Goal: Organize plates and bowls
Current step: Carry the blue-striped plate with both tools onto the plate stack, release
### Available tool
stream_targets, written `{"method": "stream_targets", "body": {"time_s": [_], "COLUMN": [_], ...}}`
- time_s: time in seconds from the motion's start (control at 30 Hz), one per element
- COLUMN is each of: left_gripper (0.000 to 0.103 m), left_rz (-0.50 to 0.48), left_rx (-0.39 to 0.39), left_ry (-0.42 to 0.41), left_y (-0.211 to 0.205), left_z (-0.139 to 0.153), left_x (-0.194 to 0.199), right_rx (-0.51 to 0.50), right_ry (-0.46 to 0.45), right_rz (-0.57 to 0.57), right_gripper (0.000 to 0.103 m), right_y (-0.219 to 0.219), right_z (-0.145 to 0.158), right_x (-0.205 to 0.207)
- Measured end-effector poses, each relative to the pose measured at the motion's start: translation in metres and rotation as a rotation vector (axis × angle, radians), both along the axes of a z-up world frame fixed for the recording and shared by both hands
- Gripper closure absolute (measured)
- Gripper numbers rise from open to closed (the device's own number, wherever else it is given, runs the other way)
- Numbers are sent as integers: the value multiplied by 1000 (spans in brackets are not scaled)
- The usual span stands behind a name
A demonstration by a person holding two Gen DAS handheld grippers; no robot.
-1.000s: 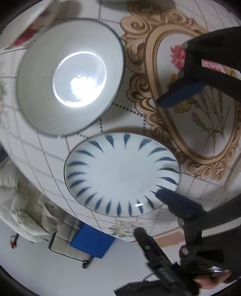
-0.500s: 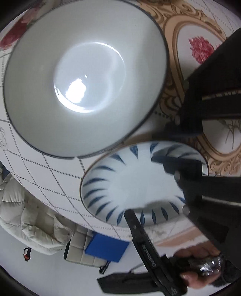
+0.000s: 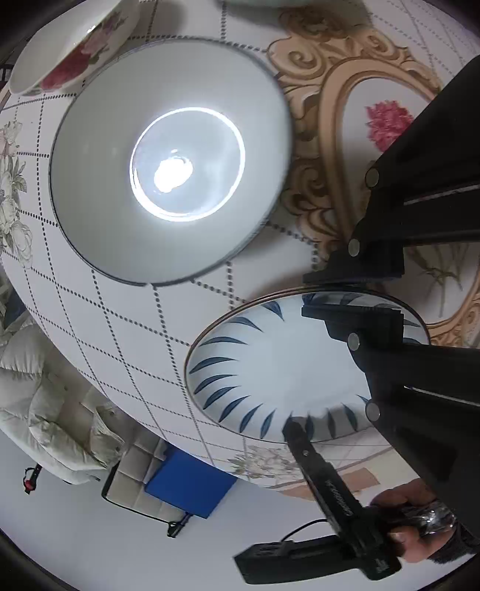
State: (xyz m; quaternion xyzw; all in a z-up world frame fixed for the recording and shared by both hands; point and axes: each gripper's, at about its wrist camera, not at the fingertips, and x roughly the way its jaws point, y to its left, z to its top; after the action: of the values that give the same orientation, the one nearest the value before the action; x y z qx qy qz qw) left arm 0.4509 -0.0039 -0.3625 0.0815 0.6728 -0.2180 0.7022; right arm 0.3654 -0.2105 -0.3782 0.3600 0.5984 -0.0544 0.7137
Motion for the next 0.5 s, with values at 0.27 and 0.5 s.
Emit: {"method": "stream_targets", "body": {"time_s": [0.27,0.5], "left_gripper": [86,86], "left_rz": [84,137], "left_rx": [-46,-63], "left_ry": [-49,-94], "left_y": [52,94], "left_z": [40,83], "left_x": [-25,-78], "right_rx": [-17,5], "right_ry": [-59,-104], "right_rz": [100,174], "right_gripper": [92,92], "right_y": [30,63], "right_z": [40,74], "right_x": [-32,-72]}}
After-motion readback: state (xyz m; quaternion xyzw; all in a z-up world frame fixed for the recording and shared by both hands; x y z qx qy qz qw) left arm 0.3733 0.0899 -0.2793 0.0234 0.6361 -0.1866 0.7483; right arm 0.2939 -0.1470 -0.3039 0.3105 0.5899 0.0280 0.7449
